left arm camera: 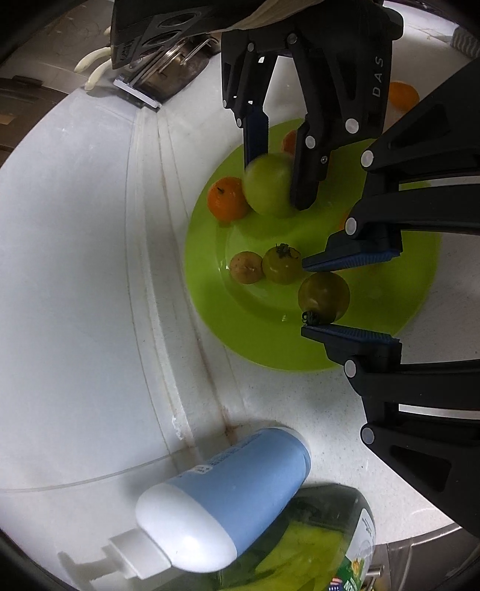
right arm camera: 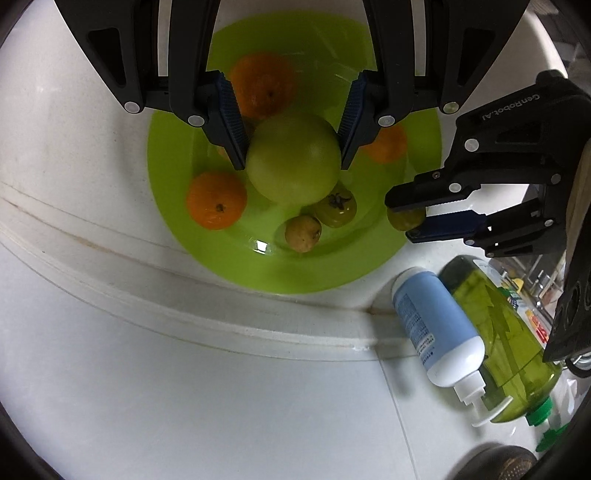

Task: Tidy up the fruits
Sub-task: 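Carry the tomato and apple onto the green plate and open both tools, then grasp the tangerine with the left tool while the right tool grasps the yellow fruit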

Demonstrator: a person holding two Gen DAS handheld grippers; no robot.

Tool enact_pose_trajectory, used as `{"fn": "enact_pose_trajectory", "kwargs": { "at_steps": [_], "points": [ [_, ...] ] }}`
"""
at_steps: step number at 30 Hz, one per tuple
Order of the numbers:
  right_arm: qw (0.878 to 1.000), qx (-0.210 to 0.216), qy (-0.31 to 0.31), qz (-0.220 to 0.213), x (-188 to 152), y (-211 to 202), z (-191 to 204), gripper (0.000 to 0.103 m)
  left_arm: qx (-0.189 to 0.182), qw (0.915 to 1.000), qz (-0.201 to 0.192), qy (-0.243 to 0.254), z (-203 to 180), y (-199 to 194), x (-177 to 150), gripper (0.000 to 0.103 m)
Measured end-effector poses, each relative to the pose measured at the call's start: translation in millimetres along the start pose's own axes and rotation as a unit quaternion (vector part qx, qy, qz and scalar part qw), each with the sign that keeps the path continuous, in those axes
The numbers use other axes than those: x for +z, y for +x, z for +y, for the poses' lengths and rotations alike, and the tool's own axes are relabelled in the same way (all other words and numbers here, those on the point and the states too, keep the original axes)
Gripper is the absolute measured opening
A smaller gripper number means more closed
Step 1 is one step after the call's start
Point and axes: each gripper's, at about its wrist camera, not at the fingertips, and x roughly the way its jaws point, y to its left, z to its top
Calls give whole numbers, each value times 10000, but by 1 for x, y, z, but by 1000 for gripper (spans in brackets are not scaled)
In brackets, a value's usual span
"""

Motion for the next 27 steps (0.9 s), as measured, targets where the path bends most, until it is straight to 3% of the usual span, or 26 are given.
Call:
{"fn": "enact_pose_trajectory", "kwargs": {
  "at_steps": [13, 27],
  "points": [
    [9997, 5, -22, -238, -2, -20, 5, 45, 31, 9999, -162, -34, -7, -14, 3, 36],
    [9960, -33, 117, -890, -24, -84, 18, 45, 319, 9961, -824, 1, -30, -89, -11, 50]
  ]
}}
